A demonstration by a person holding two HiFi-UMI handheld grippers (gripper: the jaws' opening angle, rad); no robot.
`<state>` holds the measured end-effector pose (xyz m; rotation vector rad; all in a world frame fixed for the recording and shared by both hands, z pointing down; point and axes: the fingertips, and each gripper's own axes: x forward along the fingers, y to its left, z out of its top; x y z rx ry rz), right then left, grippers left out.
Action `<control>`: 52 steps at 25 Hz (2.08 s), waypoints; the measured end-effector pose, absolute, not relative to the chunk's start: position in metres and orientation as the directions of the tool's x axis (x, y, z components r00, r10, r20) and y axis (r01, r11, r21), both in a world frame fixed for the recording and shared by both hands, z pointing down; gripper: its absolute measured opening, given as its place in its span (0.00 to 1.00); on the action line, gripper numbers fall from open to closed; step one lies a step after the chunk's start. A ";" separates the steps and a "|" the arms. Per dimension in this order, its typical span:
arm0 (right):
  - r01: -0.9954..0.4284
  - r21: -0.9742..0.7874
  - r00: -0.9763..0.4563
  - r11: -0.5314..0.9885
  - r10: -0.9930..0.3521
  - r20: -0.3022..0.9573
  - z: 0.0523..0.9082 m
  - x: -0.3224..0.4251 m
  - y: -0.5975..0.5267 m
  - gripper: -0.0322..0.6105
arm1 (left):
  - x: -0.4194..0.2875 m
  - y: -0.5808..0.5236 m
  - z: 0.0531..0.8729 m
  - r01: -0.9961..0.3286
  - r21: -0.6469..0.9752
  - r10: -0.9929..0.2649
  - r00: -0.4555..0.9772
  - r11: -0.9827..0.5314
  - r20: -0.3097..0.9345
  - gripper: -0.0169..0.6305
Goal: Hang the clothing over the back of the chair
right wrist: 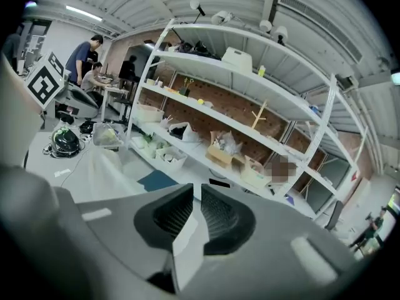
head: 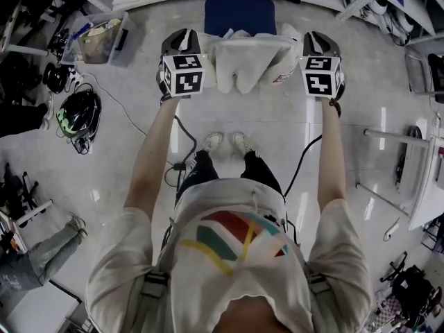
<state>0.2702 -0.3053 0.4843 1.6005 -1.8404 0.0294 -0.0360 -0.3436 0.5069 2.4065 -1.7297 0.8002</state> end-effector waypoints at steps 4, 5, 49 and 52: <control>-0.881 0.432 -0.010 0.194 -0.920 0.392 0.424 0.259 -0.316 0.11 | -0.031 -0.357 0.453 -0.904 -0.249 -0.901 0.249 -0.347 0.354 0.06; -0.881 0.437 -0.010 0.181 -0.931 0.366 0.410 0.256 -0.317 0.10 | -0.030 -0.358 0.440 -0.907 -0.244 -0.909 0.254 -0.342 0.331 0.06; -0.919 0.279 -0.303 0.278 -0.952 -0.049 0.259 0.088 -0.158 0.06 | -0.022 -0.191 0.254 -0.933 -0.056 -0.931 0.360 -0.357 -0.066 0.05; -0.921 0.279 -0.298 0.272 -0.953 -0.052 0.258 0.089 -0.158 0.06 | -0.023 -0.192 0.255 -0.932 -0.053 -0.931 0.360 -0.358 -0.063 0.05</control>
